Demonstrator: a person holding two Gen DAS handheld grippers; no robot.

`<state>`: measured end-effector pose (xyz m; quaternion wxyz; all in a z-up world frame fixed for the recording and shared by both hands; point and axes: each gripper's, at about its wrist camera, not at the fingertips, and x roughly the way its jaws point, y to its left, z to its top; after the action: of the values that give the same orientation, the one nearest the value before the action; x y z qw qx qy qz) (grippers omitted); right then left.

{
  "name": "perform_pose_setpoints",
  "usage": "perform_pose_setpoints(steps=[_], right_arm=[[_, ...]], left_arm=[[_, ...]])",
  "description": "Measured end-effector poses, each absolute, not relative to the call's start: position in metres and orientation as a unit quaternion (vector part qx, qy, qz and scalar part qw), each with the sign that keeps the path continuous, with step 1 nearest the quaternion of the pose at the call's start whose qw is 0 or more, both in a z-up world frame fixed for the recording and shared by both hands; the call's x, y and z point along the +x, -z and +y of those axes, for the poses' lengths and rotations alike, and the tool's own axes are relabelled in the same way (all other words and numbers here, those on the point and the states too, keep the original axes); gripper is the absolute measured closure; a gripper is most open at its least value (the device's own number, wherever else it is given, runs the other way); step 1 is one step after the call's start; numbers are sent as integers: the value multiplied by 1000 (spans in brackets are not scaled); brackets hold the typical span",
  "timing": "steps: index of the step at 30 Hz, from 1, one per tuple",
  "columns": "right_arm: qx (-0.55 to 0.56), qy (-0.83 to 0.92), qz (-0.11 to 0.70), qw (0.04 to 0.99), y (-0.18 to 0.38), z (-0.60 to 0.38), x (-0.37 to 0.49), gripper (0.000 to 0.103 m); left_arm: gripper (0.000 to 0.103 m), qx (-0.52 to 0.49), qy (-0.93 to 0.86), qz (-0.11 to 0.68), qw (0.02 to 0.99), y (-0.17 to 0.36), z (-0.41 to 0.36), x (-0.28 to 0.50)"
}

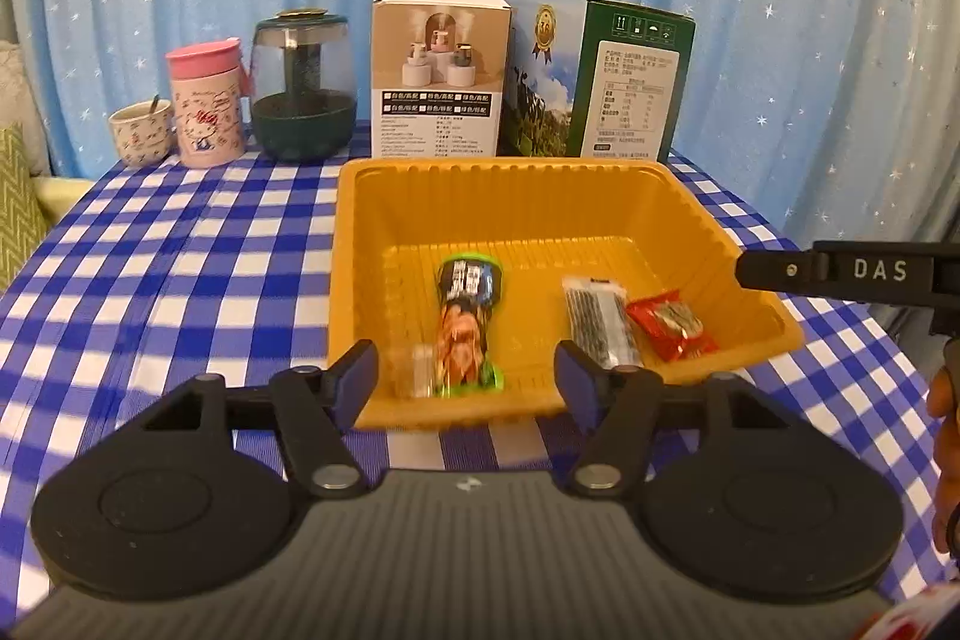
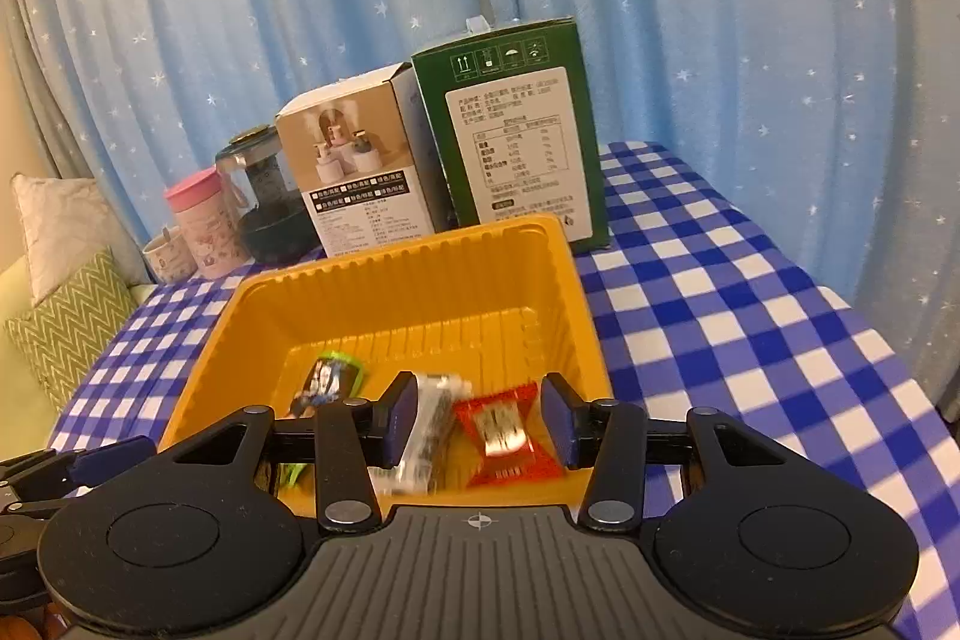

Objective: Organize snacks
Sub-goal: 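Lower both snacks into the tray and open both tools, then grasp the green-wrapped candy with the left tool while the right tool grasps a dark red candy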

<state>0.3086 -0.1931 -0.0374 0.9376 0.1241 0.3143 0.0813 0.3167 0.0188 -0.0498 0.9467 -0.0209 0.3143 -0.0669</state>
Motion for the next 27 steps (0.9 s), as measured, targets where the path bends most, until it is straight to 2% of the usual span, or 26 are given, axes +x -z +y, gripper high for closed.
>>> perform_pose_setpoints(steps=[8, 12, 18, 27], right_arm=[[126, -77, 316, 937, 26, -197, 252, 55], [123, -71, 320, 937, 26, -201, 213, 47], [119, -57, 337, 932, 30, -210, 159, 45], [134, -41, 360, 922, 34, -220, 85, 44]], left_arm=[[29, -39, 50, 319, 946, 40, 23, 257], [24, -44, 37, 316, 947, 34, 25, 223], [19, -43, 22, 317, 947, 25, 24, 174], [17, -44, 20, 327, 944, 19, 14, 117]])
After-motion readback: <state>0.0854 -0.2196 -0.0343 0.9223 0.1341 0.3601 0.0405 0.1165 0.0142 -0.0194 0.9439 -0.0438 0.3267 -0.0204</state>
